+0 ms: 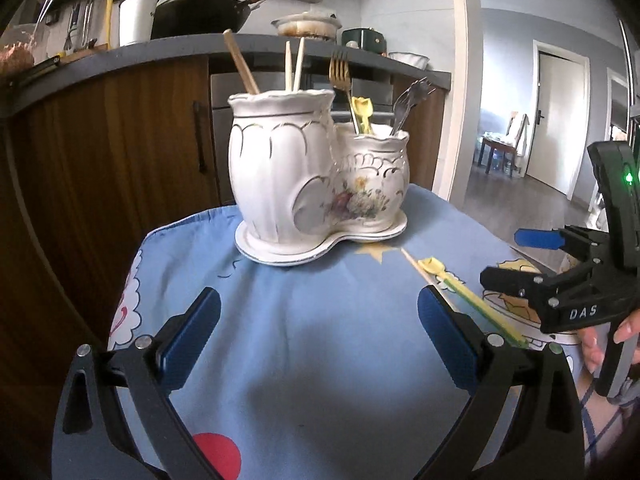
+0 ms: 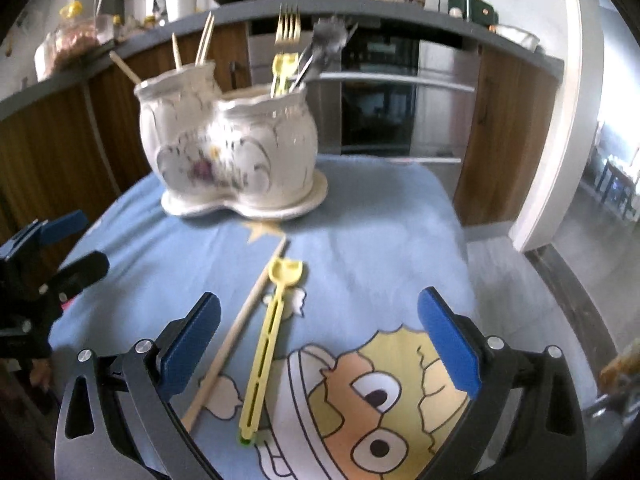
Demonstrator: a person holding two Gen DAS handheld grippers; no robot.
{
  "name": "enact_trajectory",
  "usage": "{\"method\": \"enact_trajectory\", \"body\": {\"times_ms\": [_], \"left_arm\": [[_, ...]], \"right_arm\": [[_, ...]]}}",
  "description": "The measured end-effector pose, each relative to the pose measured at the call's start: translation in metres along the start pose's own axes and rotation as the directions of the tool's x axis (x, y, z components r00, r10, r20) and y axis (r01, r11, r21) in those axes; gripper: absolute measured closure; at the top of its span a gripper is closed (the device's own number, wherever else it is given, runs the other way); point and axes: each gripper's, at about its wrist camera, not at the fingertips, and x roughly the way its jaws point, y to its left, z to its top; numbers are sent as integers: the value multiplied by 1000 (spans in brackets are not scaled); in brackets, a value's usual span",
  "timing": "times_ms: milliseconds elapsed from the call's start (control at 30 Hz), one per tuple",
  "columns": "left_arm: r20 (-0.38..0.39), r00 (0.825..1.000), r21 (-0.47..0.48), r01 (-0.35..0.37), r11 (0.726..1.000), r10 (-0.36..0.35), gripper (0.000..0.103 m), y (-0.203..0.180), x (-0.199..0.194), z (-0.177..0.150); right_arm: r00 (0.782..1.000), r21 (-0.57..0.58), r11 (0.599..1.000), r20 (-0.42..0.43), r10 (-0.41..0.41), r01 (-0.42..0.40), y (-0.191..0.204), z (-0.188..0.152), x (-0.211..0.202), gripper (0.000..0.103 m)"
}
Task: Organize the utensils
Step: 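Move both tools back down to the remaining utensils on the cloth, then grasp the yellow shovel-shaped utensil with right tool while left approaches the wooden chopstick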
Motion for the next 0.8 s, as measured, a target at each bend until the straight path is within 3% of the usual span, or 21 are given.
{"method": "enact_trajectory", "body": {"times_ms": [200, 333, 433, 767, 800], "left_arm": [[-27, 1000, -1, 12, 1000, -12, 6, -2, 7, -4], [-25, 1000, 14, 15, 1000, -15, 6, -5, 6, -5], [-29, 999, 1, 22, 1000, -22, 6, -3, 7, -5], [-37, 999, 32, -18, 999, 19, 6, -11, 8, -5], [-40, 999, 38, -23, 999, 24, 6, -12, 8, -5]], "right_arm": [[998, -10, 999, -58, 30, -31, 8, -4, 11, 9], [996, -8, 1000, -83, 29, -30, 9, -2, 14, 41], [993, -6, 999, -108, 53, -54, 10, 0, 16, 54], [986, -47, 996, -153, 71, -80, 20, 0, 29, 78], [985, -42, 995, -151, 80, -87, 18, 0, 29, 84]]}}
